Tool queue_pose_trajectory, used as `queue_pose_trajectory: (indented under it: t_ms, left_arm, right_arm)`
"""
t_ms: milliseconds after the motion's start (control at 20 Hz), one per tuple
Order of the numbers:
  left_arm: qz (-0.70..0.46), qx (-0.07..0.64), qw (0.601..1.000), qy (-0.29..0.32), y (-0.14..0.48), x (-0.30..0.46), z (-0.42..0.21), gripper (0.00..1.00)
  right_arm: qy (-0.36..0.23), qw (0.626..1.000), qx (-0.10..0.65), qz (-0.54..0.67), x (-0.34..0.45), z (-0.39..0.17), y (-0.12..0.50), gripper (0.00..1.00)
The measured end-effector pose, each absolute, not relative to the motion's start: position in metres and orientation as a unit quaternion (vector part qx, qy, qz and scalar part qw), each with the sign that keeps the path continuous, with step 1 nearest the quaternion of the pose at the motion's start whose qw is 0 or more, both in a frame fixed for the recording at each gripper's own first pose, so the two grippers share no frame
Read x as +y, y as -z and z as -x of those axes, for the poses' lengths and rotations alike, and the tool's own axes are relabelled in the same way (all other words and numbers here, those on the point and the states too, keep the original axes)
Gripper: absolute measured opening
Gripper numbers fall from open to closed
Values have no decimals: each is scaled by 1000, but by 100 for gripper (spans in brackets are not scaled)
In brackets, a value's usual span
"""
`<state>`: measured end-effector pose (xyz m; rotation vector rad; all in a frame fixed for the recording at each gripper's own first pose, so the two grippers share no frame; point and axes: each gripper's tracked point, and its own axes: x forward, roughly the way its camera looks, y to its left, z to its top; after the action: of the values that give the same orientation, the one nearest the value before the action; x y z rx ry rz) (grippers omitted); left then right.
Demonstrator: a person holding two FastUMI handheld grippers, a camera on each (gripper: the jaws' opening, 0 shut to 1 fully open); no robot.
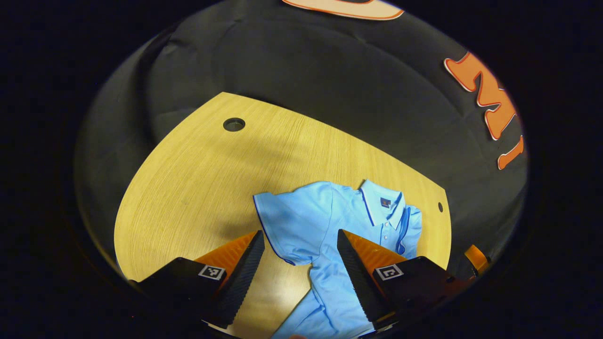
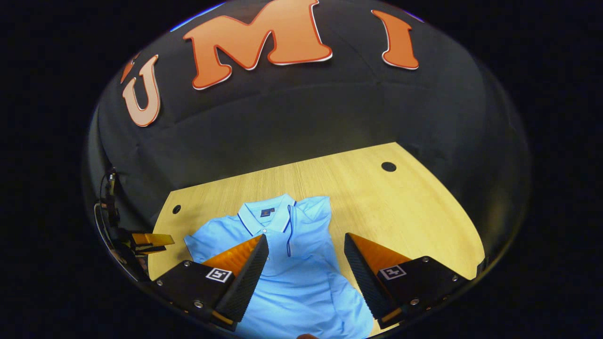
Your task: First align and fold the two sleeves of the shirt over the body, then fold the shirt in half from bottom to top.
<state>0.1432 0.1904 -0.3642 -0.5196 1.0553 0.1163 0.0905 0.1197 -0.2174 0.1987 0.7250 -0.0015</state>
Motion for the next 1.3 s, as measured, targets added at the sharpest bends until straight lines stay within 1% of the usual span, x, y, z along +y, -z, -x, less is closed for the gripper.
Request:
queue_pose_trajectory:
  t_ms: [250, 500, 600, 650, 750, 800, 850, 900, 1000, 1100, 1150, 1200, 1250, 1300]
  left_arm:
    - [251, 560, 782, -108, 407, 186, -140, 100]
    - [216, 590, 767, -133, 436, 190, -149, 100]
    - [209, 607, 753, -143, 448, 192, -149, 99]
    - [207, 611, 750, -145, 453, 192, -150, 100]
    - [199, 619, 745, -149, 463, 190, -152, 96]
    - [203, 623, 741, -150, 466, 185, -151, 92]
    - [202, 629, 734, -156, 469, 184, -149, 84]
    - [191, 629, 736, -161, 472, 186, -149, 73]
    - [174, 625, 742, -169, 476, 192, -151, 58]
    - [166, 625, 745, -164, 471, 189, -157, 25]
    - [158, 629, 746, -151, 474, 186, -157, 17]
    - [164, 623, 753, -135, 473, 179, -160, 16]
    - [159, 622, 757, -123, 470, 176, -163, 10]
    - [154, 616, 765, -113, 465, 176, -166, 10]
  right_arm:
    - [10, 953, 292, -84, 85, -69, 183, 98]
    - [28, 967, 243, -68, 52, -41, 150, 98]
    - [33, 969, 236, -63, 42, -28, 142, 98]
    - [35, 969, 235, -65, 37, -22, 139, 98]
    - [41, 970, 227, -79, 30, -11, 133, 98]
    - [47, 971, 222, -82, 25, -8, 130, 98]
    - [55, 971, 220, -82, 19, -4, 126, 98]
    - [62, 970, 219, -82, 14, 0, 124, 98]
    - [75, 970, 219, -79, 3, 8, 120, 98]
    - [86, 968, 222, -80, -3, 17, 120, 98]
    - [90, 967, 223, -83, -5, 20, 121, 98]
    - [95, 966, 224, -86, -7, 23, 121, 98]
    - [99, 965, 225, -87, -9, 27, 121, 98]
    - [101, 965, 224, -87, -9, 28, 120, 98]
